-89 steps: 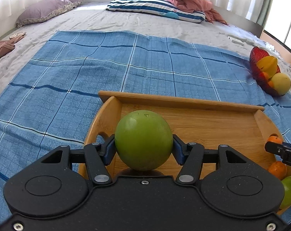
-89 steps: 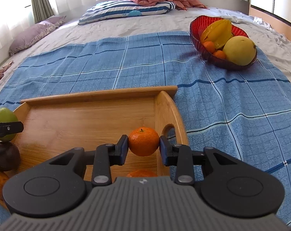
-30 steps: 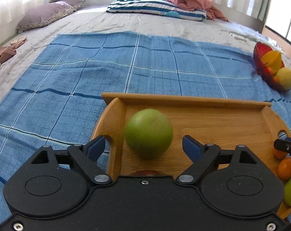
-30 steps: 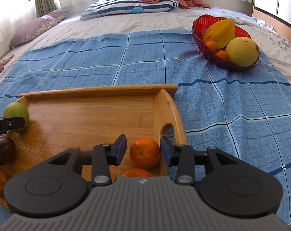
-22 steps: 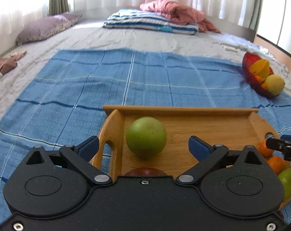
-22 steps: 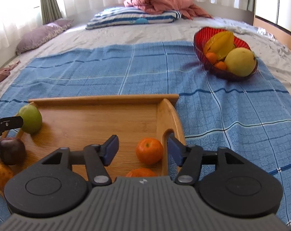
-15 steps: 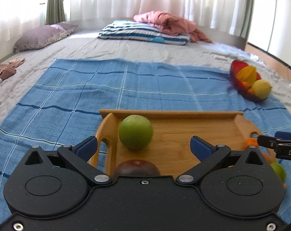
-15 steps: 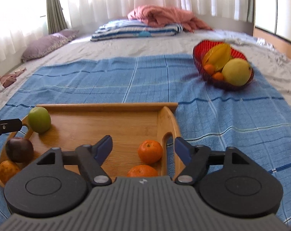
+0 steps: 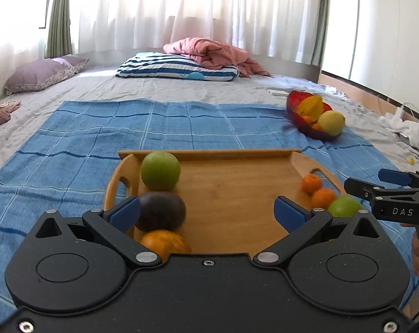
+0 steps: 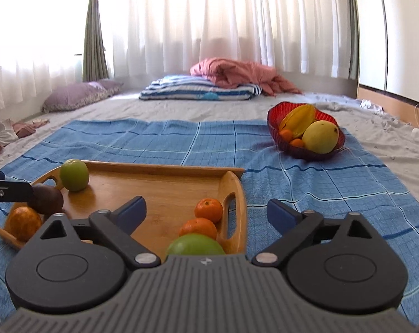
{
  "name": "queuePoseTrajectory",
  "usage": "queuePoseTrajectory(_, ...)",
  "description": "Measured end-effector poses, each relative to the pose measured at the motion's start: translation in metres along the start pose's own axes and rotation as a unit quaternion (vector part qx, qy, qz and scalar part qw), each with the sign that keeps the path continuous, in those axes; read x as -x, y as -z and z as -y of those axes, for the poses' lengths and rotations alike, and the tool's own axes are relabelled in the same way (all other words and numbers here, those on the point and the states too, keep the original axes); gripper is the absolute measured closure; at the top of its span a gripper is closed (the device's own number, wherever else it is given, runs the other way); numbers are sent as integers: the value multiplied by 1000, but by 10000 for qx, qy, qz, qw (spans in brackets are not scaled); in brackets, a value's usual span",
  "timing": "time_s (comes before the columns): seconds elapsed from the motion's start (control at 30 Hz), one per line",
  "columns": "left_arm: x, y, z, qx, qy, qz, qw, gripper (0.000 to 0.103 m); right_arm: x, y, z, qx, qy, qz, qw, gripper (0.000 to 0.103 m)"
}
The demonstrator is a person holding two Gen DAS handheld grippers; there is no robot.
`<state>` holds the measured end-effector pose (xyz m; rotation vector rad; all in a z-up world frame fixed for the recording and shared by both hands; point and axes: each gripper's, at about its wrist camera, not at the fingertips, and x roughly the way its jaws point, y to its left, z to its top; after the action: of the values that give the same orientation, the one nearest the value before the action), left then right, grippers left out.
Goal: Organize fruits
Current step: 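Move both grippers back toward the red dates on the blanket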
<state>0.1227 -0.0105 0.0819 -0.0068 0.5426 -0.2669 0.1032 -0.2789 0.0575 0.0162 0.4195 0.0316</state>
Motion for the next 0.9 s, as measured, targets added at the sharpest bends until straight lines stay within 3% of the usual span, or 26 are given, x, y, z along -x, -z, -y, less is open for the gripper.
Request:
queuePoseTrajectory(0.3,11,33,17,-113,159,-195,9996,0,26,31,-9,238,186,314,9991,0)
queuePoseTrajectory(0.6,22,58,33,-327,73,-29,9994,0,41,57,-17,274,435,637,9966,0)
queuePoseTrajectory(0.9,11,78,35,-258,-81,-181,9995,0,44,78,-24,280,485,603,9966,0)
